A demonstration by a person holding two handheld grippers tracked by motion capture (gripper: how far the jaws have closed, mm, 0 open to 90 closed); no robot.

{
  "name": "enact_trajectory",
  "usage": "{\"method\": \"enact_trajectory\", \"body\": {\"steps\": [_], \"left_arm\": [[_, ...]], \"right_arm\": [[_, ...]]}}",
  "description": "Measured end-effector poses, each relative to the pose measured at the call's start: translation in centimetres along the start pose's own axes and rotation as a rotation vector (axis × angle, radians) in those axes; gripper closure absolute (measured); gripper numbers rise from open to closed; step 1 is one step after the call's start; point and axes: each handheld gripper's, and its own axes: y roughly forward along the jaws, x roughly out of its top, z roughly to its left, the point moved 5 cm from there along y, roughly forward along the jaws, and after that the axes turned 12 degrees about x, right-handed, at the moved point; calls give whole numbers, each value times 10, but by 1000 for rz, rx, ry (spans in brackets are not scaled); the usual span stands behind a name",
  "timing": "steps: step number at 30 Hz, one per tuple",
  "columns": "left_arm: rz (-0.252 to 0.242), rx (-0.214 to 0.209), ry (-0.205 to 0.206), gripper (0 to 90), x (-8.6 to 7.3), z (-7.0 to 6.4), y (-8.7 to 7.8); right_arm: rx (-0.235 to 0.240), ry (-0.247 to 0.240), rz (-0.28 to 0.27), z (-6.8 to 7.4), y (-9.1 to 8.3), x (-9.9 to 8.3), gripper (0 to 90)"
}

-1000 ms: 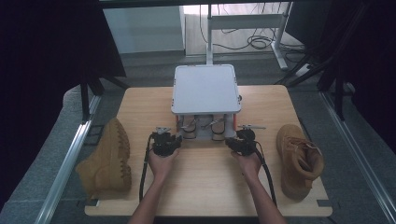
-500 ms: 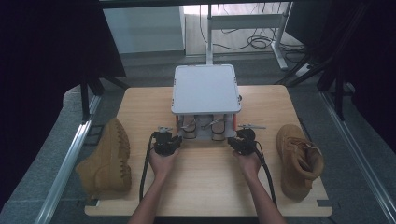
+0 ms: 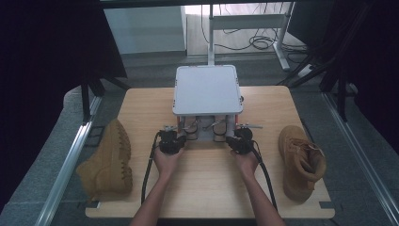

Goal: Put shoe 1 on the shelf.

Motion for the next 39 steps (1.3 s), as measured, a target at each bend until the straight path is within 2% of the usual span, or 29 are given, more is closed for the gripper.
{"method": "enact_trajectory", "body": {"steps": [4, 14, 15, 19, 22, 30, 39], "left_arm": [[1, -7, 5, 871, -1, -8, 4], [2, -28, 17, 870, 0, -14, 6], [-3, -20, 22, 870, 0, -10, 4], [-18, -2, -6, 871, 3, 5, 0], [-15, 7, -11, 872, 4, 8, 1], [-4, -10, 12, 879, 7, -7, 8], [-2, -1, 7, 885, 8, -9, 9]], "right_arm": [[-9, 3, -7, 0, 4, -1, 894], [-8, 9, -12, 1, 6, 0, 894], [-5, 5, -9, 0, 5, 0, 894], [1, -8, -14, 3, 4, 0, 895], [0, -10, -15, 3, 4, 0, 894], [0, -8, -17, 9, 9, 2, 894], [25, -12, -24, 20, 20, 4, 894]]}}
